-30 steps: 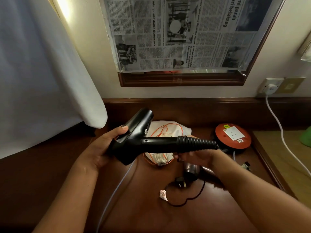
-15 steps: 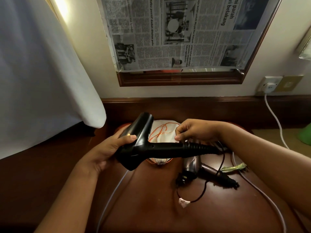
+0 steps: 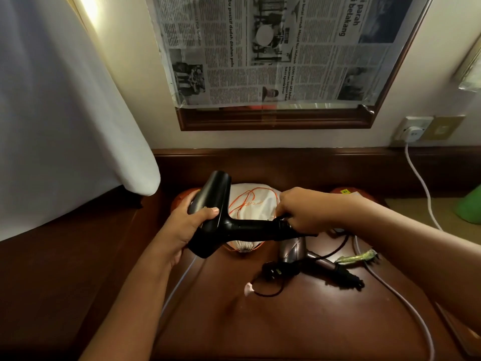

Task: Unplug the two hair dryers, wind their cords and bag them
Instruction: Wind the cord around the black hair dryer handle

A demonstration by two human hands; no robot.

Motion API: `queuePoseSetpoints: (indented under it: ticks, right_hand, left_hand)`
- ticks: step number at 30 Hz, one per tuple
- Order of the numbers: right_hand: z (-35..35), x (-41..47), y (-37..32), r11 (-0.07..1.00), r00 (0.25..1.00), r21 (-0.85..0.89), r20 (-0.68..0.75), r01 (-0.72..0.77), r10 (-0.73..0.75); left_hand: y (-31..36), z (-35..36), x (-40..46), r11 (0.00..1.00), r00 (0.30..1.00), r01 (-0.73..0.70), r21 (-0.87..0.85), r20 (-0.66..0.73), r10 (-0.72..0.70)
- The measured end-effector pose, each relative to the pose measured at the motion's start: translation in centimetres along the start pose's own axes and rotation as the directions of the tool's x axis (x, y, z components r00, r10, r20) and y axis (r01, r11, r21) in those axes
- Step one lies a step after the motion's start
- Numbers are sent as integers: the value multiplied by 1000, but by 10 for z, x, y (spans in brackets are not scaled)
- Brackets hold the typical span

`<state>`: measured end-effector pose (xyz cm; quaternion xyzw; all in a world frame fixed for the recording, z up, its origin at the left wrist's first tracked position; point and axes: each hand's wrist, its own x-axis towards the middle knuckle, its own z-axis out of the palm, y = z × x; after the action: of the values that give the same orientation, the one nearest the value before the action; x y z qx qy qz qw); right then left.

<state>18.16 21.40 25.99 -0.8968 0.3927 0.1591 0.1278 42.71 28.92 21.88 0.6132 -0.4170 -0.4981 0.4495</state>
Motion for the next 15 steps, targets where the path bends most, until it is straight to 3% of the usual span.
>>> queuePoseSetpoints:
  ticks: [3, 8, 15]
  right_hand:
    - [-1, -6, -2, 999, 996, 39, -93, -1, 4]
    - [1, -18, -9, 959, 947, 283, -297, -36, 123]
    - [28, -23, -20, 689, 856, 725, -354, -2, 376]
  left_hand:
    - [-4, 1, 4, 999, 994, -38, -10, -103, 36]
    - [-9, -2, 2, 991, 985, -29, -134, -174, 5]
    - [-12, 1, -4, 971, 974, -53, -233, -226, -1]
